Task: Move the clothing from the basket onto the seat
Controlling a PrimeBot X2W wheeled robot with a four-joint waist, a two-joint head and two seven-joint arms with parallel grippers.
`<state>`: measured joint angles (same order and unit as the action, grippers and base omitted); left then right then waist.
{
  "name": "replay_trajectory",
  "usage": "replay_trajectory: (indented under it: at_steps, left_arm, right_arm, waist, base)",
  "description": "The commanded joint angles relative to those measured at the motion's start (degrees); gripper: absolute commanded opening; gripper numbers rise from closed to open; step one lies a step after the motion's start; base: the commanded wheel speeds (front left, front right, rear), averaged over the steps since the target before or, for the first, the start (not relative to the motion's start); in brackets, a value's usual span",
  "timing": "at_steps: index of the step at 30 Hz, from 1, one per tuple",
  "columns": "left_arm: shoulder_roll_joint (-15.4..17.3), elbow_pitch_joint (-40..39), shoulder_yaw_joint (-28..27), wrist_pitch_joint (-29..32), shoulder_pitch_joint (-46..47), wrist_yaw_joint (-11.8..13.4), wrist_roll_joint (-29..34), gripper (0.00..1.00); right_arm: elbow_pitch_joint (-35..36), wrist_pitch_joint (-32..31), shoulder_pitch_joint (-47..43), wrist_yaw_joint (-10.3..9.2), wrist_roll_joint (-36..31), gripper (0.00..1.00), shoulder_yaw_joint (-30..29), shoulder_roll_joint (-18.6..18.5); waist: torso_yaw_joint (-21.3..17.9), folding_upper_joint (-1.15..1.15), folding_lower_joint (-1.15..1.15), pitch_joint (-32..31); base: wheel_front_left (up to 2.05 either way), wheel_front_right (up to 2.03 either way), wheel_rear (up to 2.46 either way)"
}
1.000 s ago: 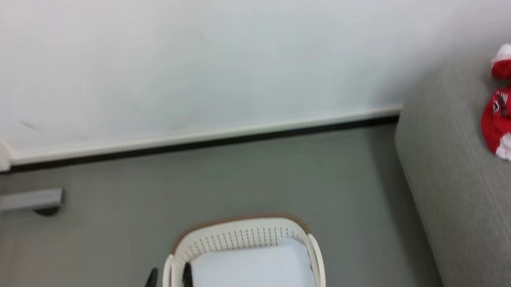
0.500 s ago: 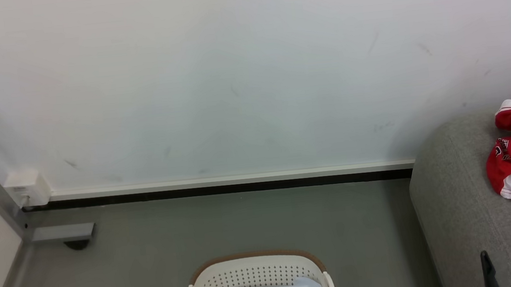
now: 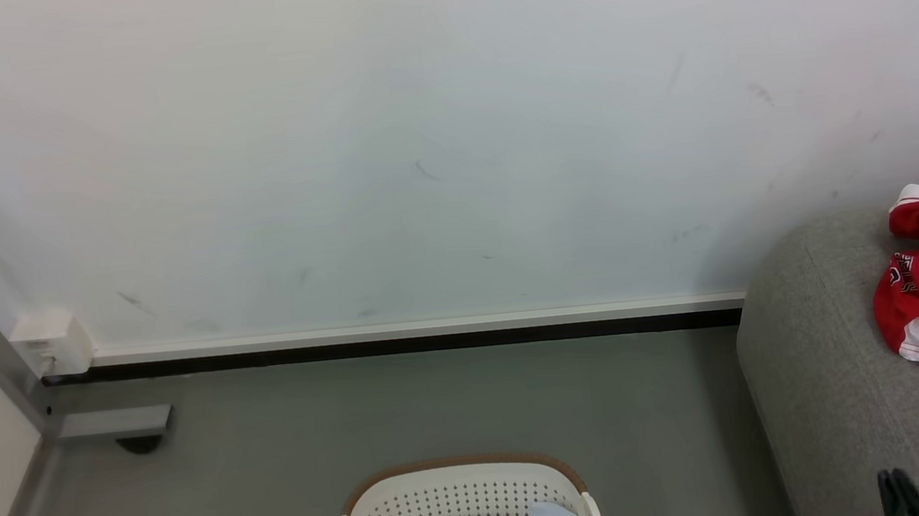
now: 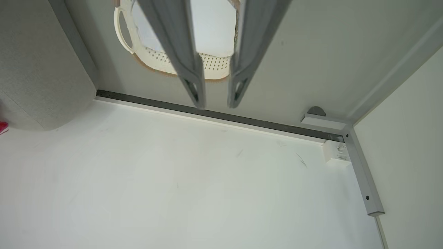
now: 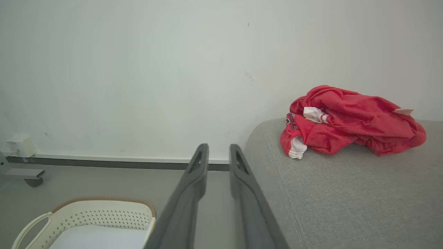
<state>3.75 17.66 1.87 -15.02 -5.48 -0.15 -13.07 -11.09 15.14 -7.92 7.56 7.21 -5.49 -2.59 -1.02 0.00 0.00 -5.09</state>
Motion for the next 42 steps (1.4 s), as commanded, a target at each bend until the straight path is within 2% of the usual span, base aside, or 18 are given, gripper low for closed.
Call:
replay_trajectory:
  at_steps: [1, 26, 42]
  left_arm:
    - [-0.10, 0.48, -0.04, 0.14, -0.06, -0.03, -0.28, 0.00]
    - [-0.38, -0.44, -2.55, 6.61, 3.45, -2.24, -23.98, 0.00]
    - [-0.46, -1.20, -3.82, 9.83, 5.33, -3.40, -35.87, 0.00]
  right_arm:
    - [-0.50, -0.15, -0.01, 0.00, 0.29, 0.00, -0.04, 0.14]
    - [-1.54, -6.60, 4.25, -0.03, 25.71, 0.00, -0.36, 0.09]
    - [-1.81, -9.85, 6.51, -0.04, 38.56, 0.00, -0.52, -0.05]
  waist:
    - [0.00, 0.00, 0.00, 0.01]
    - [0.20, 0.00, 0.00, 1.01]
    - [0.32, 0.00, 0.00, 1.64]
  base:
    - [0.00, 0.00, 0.00]
    - [0.00, 0.00, 0.00]
    - [0.00, 0.00, 0.00]
